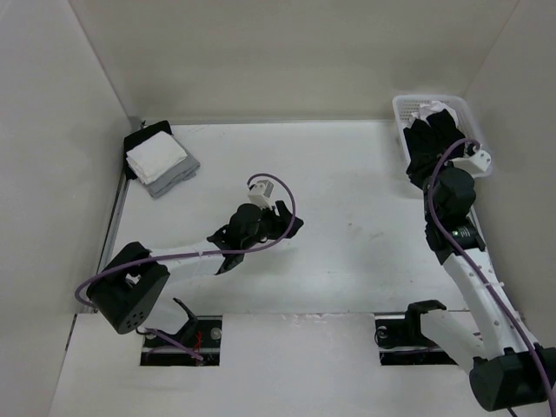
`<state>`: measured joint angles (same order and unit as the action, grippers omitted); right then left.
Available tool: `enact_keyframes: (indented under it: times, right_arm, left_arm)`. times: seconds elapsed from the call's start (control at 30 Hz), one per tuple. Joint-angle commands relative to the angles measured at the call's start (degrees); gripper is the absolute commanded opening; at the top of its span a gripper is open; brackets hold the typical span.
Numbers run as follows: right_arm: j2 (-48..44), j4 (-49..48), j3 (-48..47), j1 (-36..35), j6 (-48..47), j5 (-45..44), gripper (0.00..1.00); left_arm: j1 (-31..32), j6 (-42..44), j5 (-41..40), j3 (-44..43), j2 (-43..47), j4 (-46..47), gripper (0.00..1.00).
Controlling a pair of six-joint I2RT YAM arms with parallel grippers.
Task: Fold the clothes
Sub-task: Grab the tank top from the pile
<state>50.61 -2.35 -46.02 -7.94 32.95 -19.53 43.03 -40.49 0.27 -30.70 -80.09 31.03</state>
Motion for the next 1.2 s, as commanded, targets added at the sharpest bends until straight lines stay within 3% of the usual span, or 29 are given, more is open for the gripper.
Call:
enact_keyframes:
  times: [0.0, 0.1, 0.17, 0.3, 0.33, 0.4, 0.5, 0.57, 0.67, 0.8, 0.9, 1.17]
  right_arm:
    - [4.65, 0.24, -1.08, 2.88, 0.36, -0.34, 0.19]
    - [7.57, -0.37, -1.88, 4.12, 0.80, -0.16, 0.09]
    - [11.86, -0.90, -3.28, 6.13, 1.41, -0.60, 0.03]
    - [21.35, -1.51, -8.02, 11.05, 2.03, 0.01, 0.01]
    - [28.51, -1.95, -12.38, 14.11, 1.34, 0.10, 0.01]
    - [36.79, -2.22, -17.84, 17.03, 0.54, 1.15, 0.01]
    - [47.35, -1.09, -26.37, 19.24, -0.52, 2.91, 0.04]
    - [53.79, 0.94, -32.37, 20.03, -1.31, 3.27, 0.12]
    - [64.85, 4.10, -43.95, 21.35, -2.18, 4.93, 0.32]
    - [75.30, 8.40, -56.42, 22.49, -2.45, 7.13, 0.47]
    - [82.00, 12.62, -64.87, 22.76, -2.80, 7.31, 0.53]
    - [88.95, 20.97, -74.81, 23.02, -1.13, 4.06, 0.54]
  left_arm:
    - [-0.80, 0.58, 1.22, 1.51, 1.34, 5.00, 0.53]
    - [-0.88, 1.03, 1.13, 2.74, 2.83, 6.76, 0.51]
    - [-0.88, 1.55, 0.87, 4.15, 4.15, 9.13, 0.43]
    - [-0.97, 1.99, 0.87, 4.51, 3.63, 10.19, 0.22]
    - [-0.97, 1.73, 1.39, 4.25, 3.02, 10.19, 0.15]
    - [-0.97, 1.99, 1.22, 4.16, 2.58, 10.28, 0.11]
    - [-1.41, 2.08, 0.17, 4.59, 2.40, 10.63, 0.12]
    - [-1.94, 2.35, 0.08, 4.77, 1.96, 11.42, 0.19]
    - [-2.64, 2.00, 0.17, 5.47, 1.26, 13.35, 0.30]
    - [-3.78, 0.94, 1.04, 5.65, -1.11, 15.47, 0.37]
    - [-4.40, 0.50, 1.40, 5.65, -1.38, 15.99, 0.38]
    - [-6.51, -0.38, 1.48, 6.62, -0.68, 16.96, 0.39]
